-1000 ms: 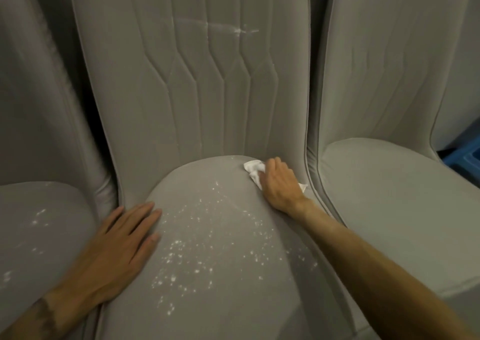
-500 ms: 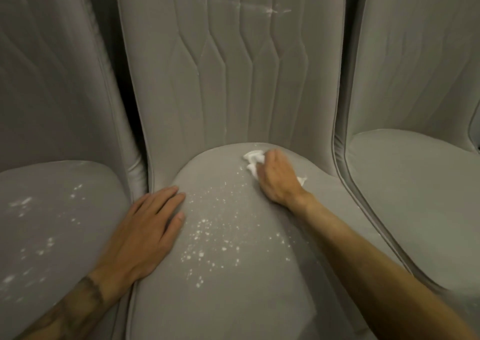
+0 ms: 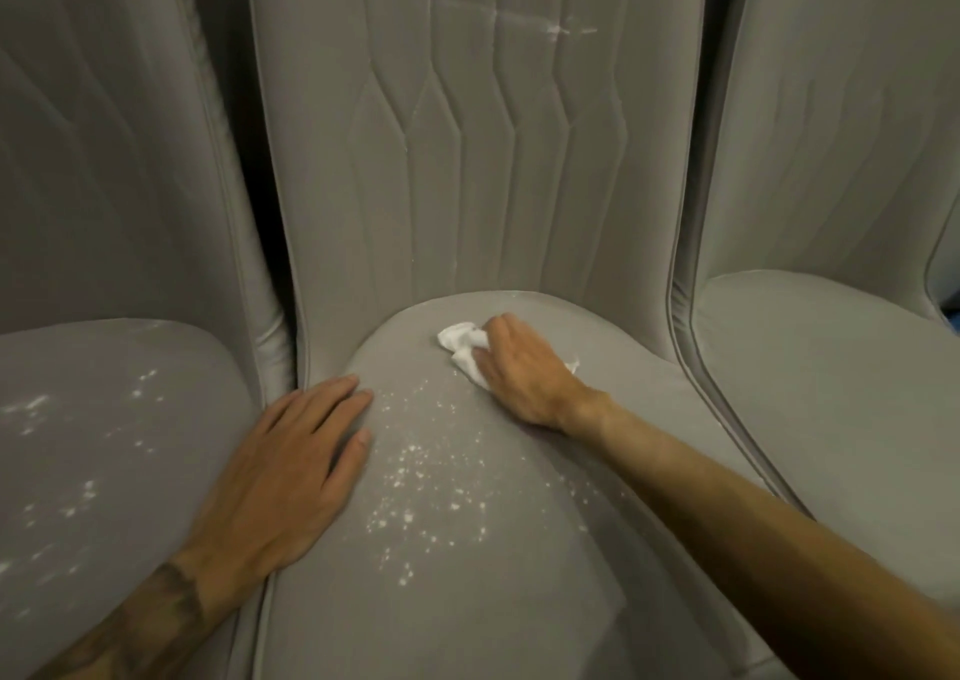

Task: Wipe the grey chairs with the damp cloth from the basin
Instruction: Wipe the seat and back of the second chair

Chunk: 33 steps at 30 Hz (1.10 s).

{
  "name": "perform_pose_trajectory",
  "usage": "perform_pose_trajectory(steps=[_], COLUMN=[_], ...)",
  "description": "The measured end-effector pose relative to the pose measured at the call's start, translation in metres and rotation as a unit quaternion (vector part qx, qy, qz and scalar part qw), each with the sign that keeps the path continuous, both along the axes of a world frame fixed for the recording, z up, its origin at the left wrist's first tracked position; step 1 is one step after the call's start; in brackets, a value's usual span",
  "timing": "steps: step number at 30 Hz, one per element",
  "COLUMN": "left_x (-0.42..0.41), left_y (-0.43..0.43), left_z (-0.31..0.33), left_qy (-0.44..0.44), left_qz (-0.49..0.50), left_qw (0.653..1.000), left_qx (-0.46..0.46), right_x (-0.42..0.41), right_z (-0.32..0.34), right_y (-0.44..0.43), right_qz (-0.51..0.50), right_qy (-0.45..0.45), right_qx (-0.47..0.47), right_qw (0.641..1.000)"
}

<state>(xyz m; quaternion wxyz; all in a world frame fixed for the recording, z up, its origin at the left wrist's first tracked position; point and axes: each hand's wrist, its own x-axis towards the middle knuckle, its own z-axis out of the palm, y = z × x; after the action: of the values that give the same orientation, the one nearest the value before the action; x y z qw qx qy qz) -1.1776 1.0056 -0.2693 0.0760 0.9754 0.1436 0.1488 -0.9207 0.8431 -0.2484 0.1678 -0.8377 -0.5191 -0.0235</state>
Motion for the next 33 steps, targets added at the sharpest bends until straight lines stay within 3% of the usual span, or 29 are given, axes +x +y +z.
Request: perform_pose_trajectory(steps=[5,7,9,12,17,23,25,30,33], left_x=[-0.002,-0.002,-0.002,-0.002,-0.005,-0.002,-0.004,-0.021,-0.032], left_y=[-0.002,-0.004,-0.004,-0.002,-0.003,-0.003,-0.003,0.000,0.002], left_z=[0.000,0.001,0.001,0.001,0.003,0.008,0.011,0.018,0.018], left_qy=[-0.007,-0.006,-0.005,-0.006,-0.015,0.000,0.005,0.024,0.041], left_qz=[0.009,0.010,0.010,0.005,0.007,0.000,-0.001,0.014,0.043], left_qw=[1.000,1.000,1.000,1.000,1.000,1.000,1.000,0.999,0.997], left_qx=[0.001,-0.006,-0.014,-0.011,-0.012,-0.014,-0.022,0.037,0.043], right_x=[0.035,0.014,-0.020,-0.025,0.010,-0.042,-0.029,0.009,-0.026], right_z=[0.010,0.007,-0.002,-0.004,0.007,-0.005,0.001,0.006,0.000], right_y=[0.007,0.022,0.029,0.022,0.039,0.032,0.027,0.041,0.057], right_qz=[-0.165,-0.140,-0.038,0.047,-0.103,0.068,0.059,-0.081,-0.041], right_qy=[-0.006,0.010,0.029,0.008,0.003,0.010,0.009,0.020,0.029], right_qx=[-0.028,-0.015,0.015,-0.016,-0.029,-0.008,-0.016,-0.019,0.001], right_qw=[0.986,0.990,0.999,0.999,0.994,0.998,0.998,0.996,0.999])
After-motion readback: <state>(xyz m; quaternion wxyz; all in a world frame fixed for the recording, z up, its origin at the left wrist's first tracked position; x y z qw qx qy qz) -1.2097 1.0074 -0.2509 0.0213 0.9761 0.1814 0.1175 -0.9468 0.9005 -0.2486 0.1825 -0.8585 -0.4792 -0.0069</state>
